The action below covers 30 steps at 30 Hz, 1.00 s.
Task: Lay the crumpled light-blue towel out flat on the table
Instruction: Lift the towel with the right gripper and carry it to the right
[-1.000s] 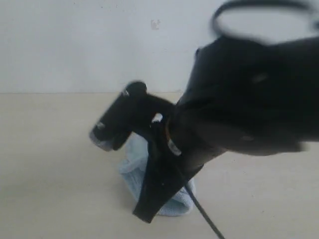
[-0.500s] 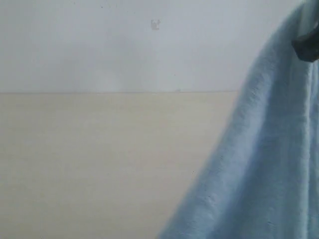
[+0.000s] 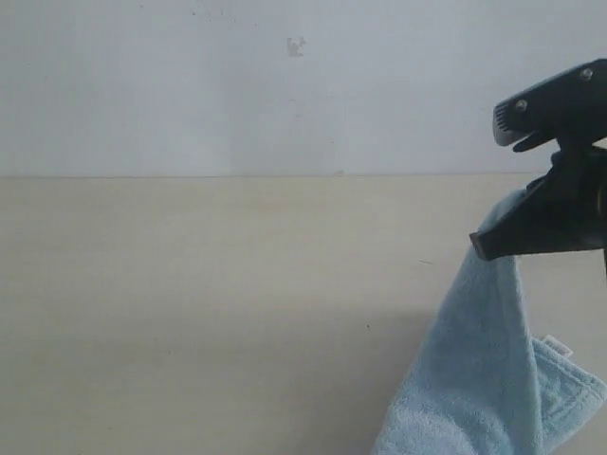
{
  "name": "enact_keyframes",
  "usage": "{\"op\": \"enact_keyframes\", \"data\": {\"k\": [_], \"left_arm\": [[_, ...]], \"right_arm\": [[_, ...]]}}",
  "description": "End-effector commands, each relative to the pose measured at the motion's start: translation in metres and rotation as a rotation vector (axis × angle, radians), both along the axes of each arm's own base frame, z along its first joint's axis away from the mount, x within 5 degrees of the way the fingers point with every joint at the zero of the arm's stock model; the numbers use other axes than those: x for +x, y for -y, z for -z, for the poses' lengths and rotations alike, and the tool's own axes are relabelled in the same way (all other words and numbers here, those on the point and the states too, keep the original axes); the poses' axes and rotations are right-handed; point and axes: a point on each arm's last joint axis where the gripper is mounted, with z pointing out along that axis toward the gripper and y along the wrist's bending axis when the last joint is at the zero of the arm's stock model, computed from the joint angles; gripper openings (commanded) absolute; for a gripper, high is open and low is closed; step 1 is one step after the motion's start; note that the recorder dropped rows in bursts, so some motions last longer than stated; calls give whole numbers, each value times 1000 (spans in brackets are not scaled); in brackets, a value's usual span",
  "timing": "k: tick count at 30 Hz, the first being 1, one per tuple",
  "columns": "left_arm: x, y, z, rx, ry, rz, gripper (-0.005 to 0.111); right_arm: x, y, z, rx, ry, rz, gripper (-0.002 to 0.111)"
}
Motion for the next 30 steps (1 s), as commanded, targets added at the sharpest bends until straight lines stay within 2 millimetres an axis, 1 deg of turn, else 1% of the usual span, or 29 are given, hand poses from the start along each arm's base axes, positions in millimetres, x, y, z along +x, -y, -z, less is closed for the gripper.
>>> {"op": "enact_keyframes", "data": {"k": [1, 2, 4, 6, 7, 8, 9, 11, 13, 18, 20, 21, 23, 25, 28, 30], "left_arm": [[0, 0, 1, -16, 3, -4, 4], [0, 0, 1, -16, 3, -4, 4], [0, 0, 1, -16, 3, -4, 4], [1, -2, -3, 123, 33, 4, 4], [1, -3, -6, 158, 71, 1, 4], [2, -3, -10, 147, 118, -2, 4], [3, -2, -13, 76, 156, -8, 4], [3, -1, -20, -151, 234, -31, 4], [3, -1, -25, -309, 298, -50, 4], [2, -5, -38, -561, 461, -91, 4], [0, -10, -46, -664, 562, -111, 4], [-2, -12, -50, -682, 615, -117, 4], [-7, -17, -61, -722, 770, -127, 4], [-15, -22, -72, -775, 931, -125, 4], [-31, -26, -101, -908, 1158, -58, 4], [-42, -26, -121, -996, 1259, 7, 4]], "right_arm": [[7, 3, 16, -29, -63, 58, 16], [8, 3, 18, -29, -68, 54, 19], [8, 1, 18, -13, -66, 38, 21], [9, -3, 17, 15, -59, 9, 24], [9, -5, 17, 27, -56, -5, 26], [9, -7, 17, 40, -52, -22, 31], [9, -7, 17, 45, -50, -29, 35], [10, -8, 15, 51, -43, -34, 47], [12, -9, 12, 54, -34, -33, 53], [16, -10, -1, 117, -11, 21, 52], [16, -10, -9, 167, -6, 63, 52], [14, -9, -15, 196, 3, 79, 52], [8, -7, -29, 268, 22, 99, 52], [-2, -5, -41, 295, 32, 82, 52], [-23, -1, -58, 306, 21, 11, 52], [-39, 1, -71, 324, 36, -48, 52]]}}
